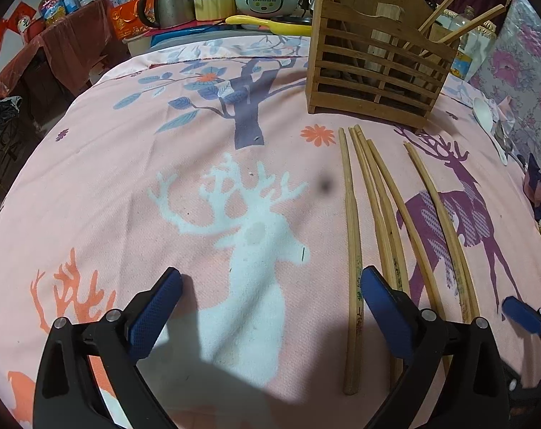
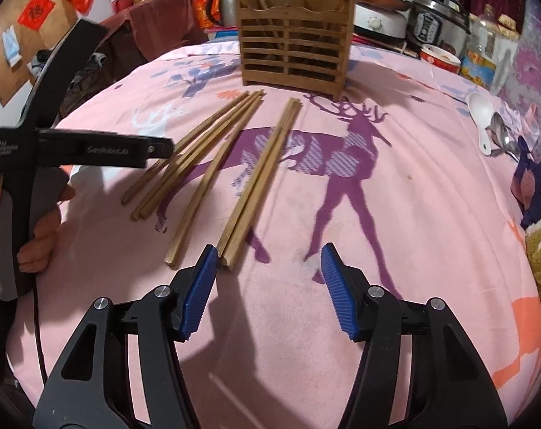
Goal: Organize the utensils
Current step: 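Close the left tool on a bamboo chopstick while the right tool grasps another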
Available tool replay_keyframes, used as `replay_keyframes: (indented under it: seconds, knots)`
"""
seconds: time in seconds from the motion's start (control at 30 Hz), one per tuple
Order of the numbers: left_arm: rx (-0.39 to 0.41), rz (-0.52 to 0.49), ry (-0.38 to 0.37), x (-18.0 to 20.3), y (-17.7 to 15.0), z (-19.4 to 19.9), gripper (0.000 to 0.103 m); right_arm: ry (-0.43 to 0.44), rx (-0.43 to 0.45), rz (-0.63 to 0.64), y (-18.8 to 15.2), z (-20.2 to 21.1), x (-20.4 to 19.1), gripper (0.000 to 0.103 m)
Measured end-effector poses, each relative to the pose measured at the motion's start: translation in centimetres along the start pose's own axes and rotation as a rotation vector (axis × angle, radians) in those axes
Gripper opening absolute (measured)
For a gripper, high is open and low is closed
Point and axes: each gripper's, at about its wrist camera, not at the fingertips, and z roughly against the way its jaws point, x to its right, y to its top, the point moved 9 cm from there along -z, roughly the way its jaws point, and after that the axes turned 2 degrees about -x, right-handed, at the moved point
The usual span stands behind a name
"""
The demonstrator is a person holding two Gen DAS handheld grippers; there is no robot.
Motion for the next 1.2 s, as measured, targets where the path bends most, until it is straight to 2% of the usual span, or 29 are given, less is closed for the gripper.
replay_keyframes:
  seconds: [0.03, 0.1, 0.17, 0.27, 0.43, 0.63, 0.73, 0.8, 0.9, 0.97, 1.03, 1.2]
  knots:
    - [0.001, 0.000, 0.000, 0.0, 0.0, 0.0, 0.099, -0.056, -0.005, -0.019, 0.0, -0.1, 1.1, 0.056]
    - [0.001, 0.000, 0.000, 0.0, 0.0, 0.0, 0.099, -0.062, 0.004, -0.091, 0.1, 0.0, 2.8, 0.049]
    - [0.001, 0.000, 0.001, 0.0, 0.0, 0.0, 0.099, -0.065, 0.046, -0.144, 0.5, 0.9, 4.3, 0.048]
    - [0.001, 0.000, 0.001, 0.1, 0.0, 0.0, 0.099, -0.033, 0.070, -0.127, 0.7, 1.3, 3.8, 0.048]
    - [0.000, 0.000, 0.001, 0.1, 0.0, 0.0, 0.099, -0.032, 0.046, -0.048, 0.6, 0.7, 2.1, 0.046]
    - [0.002, 0.002, 0.004, 0.0, 0.0, 0.4, 0.098, -0.018, 0.015, -0.093, 0.3, 0.1, 2.8, 0.046]
    - [0.057, -0.015, -0.008, 0.5, 0.3, 1.7, 0.097, -0.013, 0.001, -0.110, 0.2, -0.3, 3.1, 0.049]
    - [0.097, -0.039, -0.026, 1.2, 0.4, 2.7, 0.094, -0.005, -0.006, -0.127, 0.1, -0.4, 3.3, 0.049]
    - [0.121, -0.096, -0.071, 2.8, 0.2, 3.4, 0.081, -0.002, -0.005, -0.133, 0.1, -0.4, 3.3, 0.050]
    - [0.089, -0.118, -0.092, 3.5, -0.4, 2.9, 0.062, 0.000, -0.005, -0.134, 0.1, -0.5, 3.3, 0.050]
    - [0.037, -0.126, -0.119, 4.0, -1.1, 1.9, 0.048, 0.000, -0.004, -0.138, 0.1, -0.4, 3.4, 0.050]
    - [0.027, -0.176, -0.125, 4.6, -2.9, 2.2, 0.047, 0.001, 0.000, -0.149, 0.2, -0.3, 3.6, 0.050]
